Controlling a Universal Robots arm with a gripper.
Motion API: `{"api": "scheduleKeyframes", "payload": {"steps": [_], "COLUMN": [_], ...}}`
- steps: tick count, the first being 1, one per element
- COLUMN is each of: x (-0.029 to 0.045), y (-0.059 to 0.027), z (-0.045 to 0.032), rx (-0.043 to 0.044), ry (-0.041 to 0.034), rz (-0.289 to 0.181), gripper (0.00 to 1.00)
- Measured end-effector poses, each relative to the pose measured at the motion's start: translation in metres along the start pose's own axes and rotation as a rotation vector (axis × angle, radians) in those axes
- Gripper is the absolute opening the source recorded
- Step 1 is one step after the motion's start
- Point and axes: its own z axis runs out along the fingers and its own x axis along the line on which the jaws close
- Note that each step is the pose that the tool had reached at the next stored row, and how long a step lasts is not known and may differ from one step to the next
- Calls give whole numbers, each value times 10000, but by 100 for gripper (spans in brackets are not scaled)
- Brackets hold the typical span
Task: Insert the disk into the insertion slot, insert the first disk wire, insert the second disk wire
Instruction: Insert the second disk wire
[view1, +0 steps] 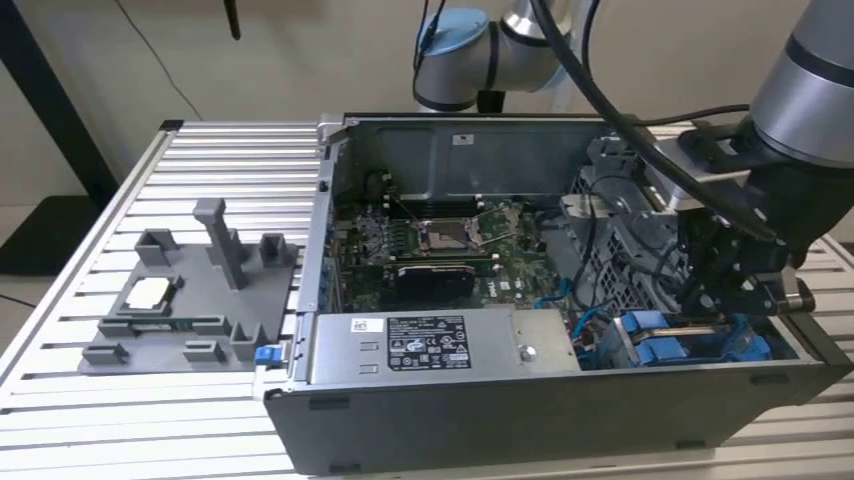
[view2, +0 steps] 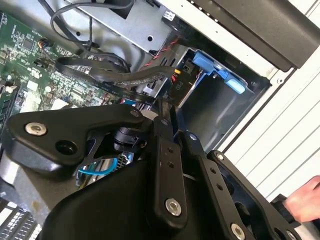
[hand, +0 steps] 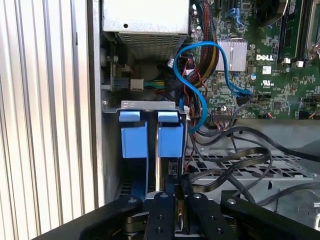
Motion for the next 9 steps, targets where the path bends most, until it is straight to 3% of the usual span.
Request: {"api": "scheduleKeyframes", "payload": {"steps": [9], "x": [1], "y": [-8], "z": [27], "rx": [4], "ry": [-9], "rz": [-1], "gripper": [16]}}
